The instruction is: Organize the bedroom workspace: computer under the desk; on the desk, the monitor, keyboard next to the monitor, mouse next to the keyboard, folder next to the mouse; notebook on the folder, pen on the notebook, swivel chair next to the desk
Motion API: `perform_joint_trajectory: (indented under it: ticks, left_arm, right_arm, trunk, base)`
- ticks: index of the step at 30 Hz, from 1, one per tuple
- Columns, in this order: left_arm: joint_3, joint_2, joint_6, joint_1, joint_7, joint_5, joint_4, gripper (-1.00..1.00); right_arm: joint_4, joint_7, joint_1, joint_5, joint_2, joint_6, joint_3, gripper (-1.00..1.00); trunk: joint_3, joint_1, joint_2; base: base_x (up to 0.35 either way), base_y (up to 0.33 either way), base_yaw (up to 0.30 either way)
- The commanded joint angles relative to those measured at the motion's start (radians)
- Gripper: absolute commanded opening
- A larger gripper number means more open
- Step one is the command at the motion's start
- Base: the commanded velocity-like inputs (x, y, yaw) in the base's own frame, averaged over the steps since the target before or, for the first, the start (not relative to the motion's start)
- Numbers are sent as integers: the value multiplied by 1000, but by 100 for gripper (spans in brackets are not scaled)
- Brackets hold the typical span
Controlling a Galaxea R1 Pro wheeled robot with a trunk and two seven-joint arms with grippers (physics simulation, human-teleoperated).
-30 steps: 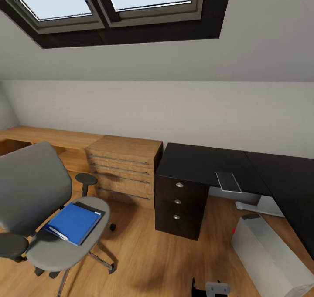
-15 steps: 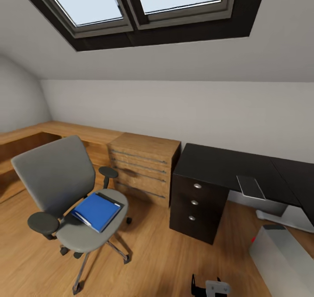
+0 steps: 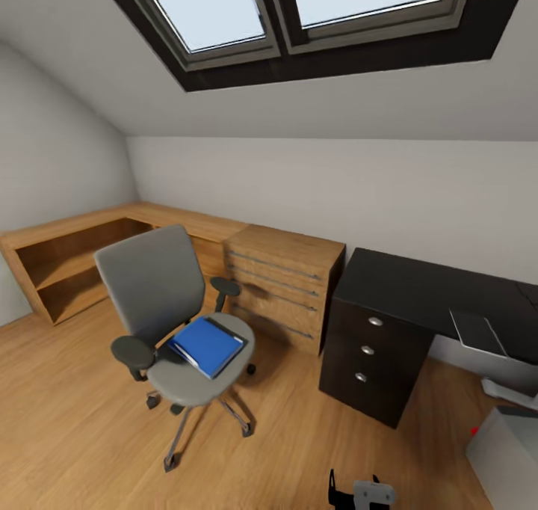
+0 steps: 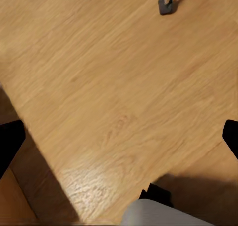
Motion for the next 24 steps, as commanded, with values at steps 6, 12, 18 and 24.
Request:
perform_joint_trajectory:
  ticks: [6, 12, 18, 24]
  left_arm:
    - [7, 7, -3, 0, 7, 67, -3, 100]
    - [60, 14, -4, 0, 6, 104, -7, 100]
    - [64, 15, -3, 0, 6, 106, -8, 100]
    - [64, 14, -3, 0, 5, 105, -8, 100]
  right_arm:
    - [2, -2, -1, -14, -1, -4, 8, 100]
    - [2, -6, -1, -15, -3, -5, 7, 100]
    - [2, -20, -1, -15, -3, -6, 7, 100]
    - [2, -25, -1, -15, -3, -5, 7, 100]
  trunk:
    - [-1, 0, -1]
    - [-1, 0, -1]
    - [-1, 0, -1]
    - [-1, 0, -1]
  base:
    - [-121, 73, 284]
    - [-7, 4, 286]
    - [-1, 0, 287]
    - [0, 0, 289]
